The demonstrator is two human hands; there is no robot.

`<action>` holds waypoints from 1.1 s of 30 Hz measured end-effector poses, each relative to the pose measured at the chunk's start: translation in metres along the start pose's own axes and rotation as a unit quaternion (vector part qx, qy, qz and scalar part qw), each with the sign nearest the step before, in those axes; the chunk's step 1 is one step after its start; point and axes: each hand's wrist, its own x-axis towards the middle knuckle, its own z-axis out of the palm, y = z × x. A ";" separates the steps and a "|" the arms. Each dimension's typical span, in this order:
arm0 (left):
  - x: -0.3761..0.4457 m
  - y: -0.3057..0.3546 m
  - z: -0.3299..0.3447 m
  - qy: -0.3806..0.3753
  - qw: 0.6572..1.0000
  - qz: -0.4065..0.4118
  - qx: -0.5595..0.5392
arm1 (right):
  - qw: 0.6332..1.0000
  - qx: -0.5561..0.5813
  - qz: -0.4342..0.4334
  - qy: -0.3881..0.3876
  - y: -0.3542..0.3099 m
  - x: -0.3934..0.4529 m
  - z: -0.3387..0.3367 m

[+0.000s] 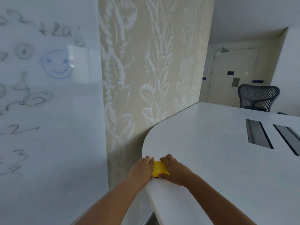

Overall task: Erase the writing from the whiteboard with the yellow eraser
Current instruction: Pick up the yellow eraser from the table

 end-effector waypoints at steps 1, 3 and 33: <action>-0.004 -0.005 -0.004 -0.001 1.000 -0.006 0.004 | 1.000 -0.010 -0.017 0.000 -0.006 0.004 -0.001; -0.014 -0.021 -0.011 0.002 1.000 -0.021 0.021 | 0.999 -0.020 -0.044 0.014 -0.023 0.014 -0.003; -0.354 -0.238 -0.199 0.139 0.873 -0.255 0.391 | 0.840 0.076 -0.418 0.338 -0.440 0.055 -0.049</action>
